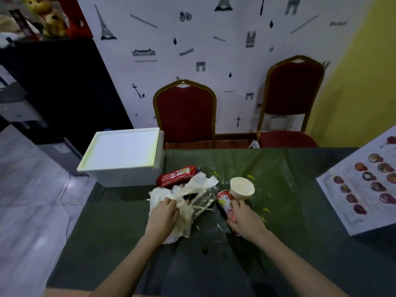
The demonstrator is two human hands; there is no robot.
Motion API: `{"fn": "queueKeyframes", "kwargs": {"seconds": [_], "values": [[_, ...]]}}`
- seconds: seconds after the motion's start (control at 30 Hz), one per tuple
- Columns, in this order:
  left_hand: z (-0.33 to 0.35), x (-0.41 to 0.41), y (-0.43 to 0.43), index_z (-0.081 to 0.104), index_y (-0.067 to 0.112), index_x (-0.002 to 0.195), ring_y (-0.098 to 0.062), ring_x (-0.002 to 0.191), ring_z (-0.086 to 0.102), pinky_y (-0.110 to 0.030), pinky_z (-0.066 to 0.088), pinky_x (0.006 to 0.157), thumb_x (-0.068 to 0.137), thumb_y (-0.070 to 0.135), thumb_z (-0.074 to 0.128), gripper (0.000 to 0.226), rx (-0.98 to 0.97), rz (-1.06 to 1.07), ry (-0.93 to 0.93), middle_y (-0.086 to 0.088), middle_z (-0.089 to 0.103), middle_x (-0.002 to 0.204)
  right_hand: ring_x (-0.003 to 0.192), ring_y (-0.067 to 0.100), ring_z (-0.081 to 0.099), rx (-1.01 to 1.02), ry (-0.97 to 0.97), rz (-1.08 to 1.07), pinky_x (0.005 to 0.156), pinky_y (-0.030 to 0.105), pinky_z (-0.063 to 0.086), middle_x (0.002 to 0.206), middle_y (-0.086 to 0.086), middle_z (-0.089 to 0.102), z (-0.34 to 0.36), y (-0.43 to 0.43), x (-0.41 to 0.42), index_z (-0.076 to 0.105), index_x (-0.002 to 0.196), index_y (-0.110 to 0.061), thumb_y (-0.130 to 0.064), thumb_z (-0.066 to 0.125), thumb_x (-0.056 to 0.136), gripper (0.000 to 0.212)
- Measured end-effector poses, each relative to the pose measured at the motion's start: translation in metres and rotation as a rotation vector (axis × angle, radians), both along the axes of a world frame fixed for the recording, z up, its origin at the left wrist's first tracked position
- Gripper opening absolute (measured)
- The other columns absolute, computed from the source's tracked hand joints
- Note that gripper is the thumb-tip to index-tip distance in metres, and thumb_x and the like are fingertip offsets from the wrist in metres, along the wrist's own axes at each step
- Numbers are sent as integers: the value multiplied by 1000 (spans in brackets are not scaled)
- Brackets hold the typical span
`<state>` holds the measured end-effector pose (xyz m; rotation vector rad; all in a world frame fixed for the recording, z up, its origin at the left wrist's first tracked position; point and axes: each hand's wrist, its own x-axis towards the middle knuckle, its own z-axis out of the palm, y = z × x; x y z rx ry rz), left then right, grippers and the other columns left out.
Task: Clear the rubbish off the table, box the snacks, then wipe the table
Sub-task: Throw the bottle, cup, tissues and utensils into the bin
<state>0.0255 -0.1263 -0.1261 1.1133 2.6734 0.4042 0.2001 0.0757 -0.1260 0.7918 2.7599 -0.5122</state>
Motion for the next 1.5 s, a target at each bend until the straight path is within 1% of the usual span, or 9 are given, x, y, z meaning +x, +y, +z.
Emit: {"fn": "queueKeyframes", "kwargs": {"seconds": [0.27,0.43,0.57,0.73,0.9,1.07,1.13,1.27,1.5], "values": [[14,-10,32,55,11,124,-26,116,52,-38,42,98,80,25,61,46,80,-47,199,-7,57,127,116,29,57,-52,-33,-220,85,41,50,129,11,51,-20,-6,-12,17,145,-12,-32,64,86,77],[-1,4,79,52,15,122,-29,119,50,-44,34,101,89,55,42,53,-276,-127,84,-7,60,125,109,29,61,-94,81,-216,82,39,49,121,5,61,-18,-2,0,32,139,-19,-35,62,85,65],[-21,5,89,49,15,126,-26,116,56,-40,41,98,79,59,57,65,-406,-93,10,-6,61,125,110,21,57,-77,273,-100,88,33,46,121,0,59,-2,11,12,47,133,-19,-35,60,84,53],[-24,-6,85,58,20,111,-20,96,63,-31,50,82,81,59,58,50,-151,56,-244,-2,67,104,116,17,51,-11,425,-77,98,32,45,128,-1,52,14,35,14,52,131,-15,-32,62,84,50],[-15,-11,67,59,16,104,-13,80,65,-23,50,63,81,48,67,40,328,341,-924,-5,68,99,127,27,44,6,106,43,106,37,38,141,7,43,11,49,6,51,131,-21,-36,60,82,52],[1,-13,54,53,27,120,-24,102,68,-35,57,79,71,35,81,57,675,339,-1285,-8,66,116,113,26,51,88,26,41,95,38,42,123,3,55,3,53,1,47,136,-27,-33,56,83,54],[12,-15,54,49,28,121,-26,112,62,-36,53,87,75,21,78,55,684,277,-1226,-8,61,121,109,25,52,122,84,33,89,37,43,118,1,57,3,53,-5,39,141,-31,-36,54,82,61],[29,-14,60,54,37,112,-12,107,61,-21,50,78,76,26,78,45,611,178,-929,4,63,115,101,20,53,109,295,-14,84,34,44,112,-4,58,17,48,-16,41,140,-33,-38,56,82,60],[60,-28,22,55,17,114,-15,102,68,-24,55,84,67,26,85,56,1068,468,-800,-2,71,109,100,8,51,-133,716,-28,85,28,41,113,-12,58,47,6,-53,48,132,-30,-30,78,75,65]]}}
